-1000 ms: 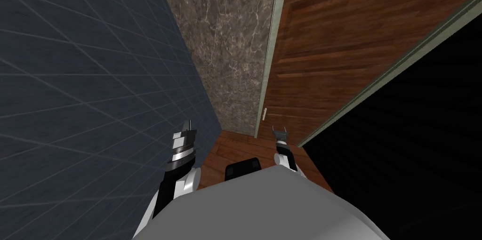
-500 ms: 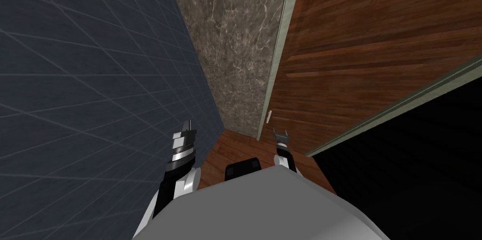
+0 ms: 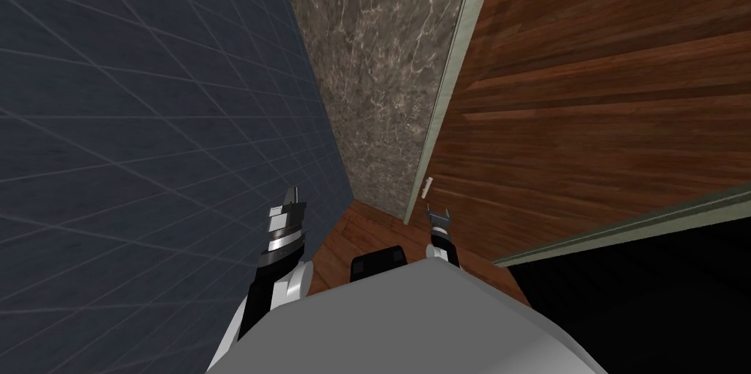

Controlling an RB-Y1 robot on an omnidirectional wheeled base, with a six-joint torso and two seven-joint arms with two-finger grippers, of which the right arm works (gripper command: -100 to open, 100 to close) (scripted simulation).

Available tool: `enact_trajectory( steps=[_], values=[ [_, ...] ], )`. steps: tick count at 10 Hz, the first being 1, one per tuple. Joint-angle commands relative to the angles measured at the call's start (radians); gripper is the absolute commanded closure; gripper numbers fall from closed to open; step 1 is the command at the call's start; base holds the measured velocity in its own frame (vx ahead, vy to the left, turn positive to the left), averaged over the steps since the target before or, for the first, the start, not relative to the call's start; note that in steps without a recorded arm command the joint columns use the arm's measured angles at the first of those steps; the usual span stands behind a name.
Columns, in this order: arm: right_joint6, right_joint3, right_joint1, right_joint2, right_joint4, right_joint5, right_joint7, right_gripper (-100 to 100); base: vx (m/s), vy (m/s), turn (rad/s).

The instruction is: Pull the door open

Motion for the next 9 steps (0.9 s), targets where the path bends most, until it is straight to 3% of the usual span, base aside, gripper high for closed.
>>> enact_trajectory(
  steps=[1,6,7,8,9],
  values=[
    [-0.012,-0.006,-0.008,0.005,0.039,-0.017,-0.034,-100,0.047,-0.068,0.280],
    [-0.035,-0.015,-0.023,0.021,0.112,-0.050,-0.096,-100,0.030,-0.058,0.162],
    [-0.034,-0.013,-0.024,0.018,0.108,-0.044,-0.086,-100,0.012,-0.026,0.038],
    [-0.044,-0.021,-0.027,-0.009,0.140,-0.044,-0.123,-100,0.098,-0.006,0.034],
    [-0.046,-0.024,-0.028,-0.018,0.150,-0.043,-0.133,-100,0.126,0.013,0.045]
  ],
)
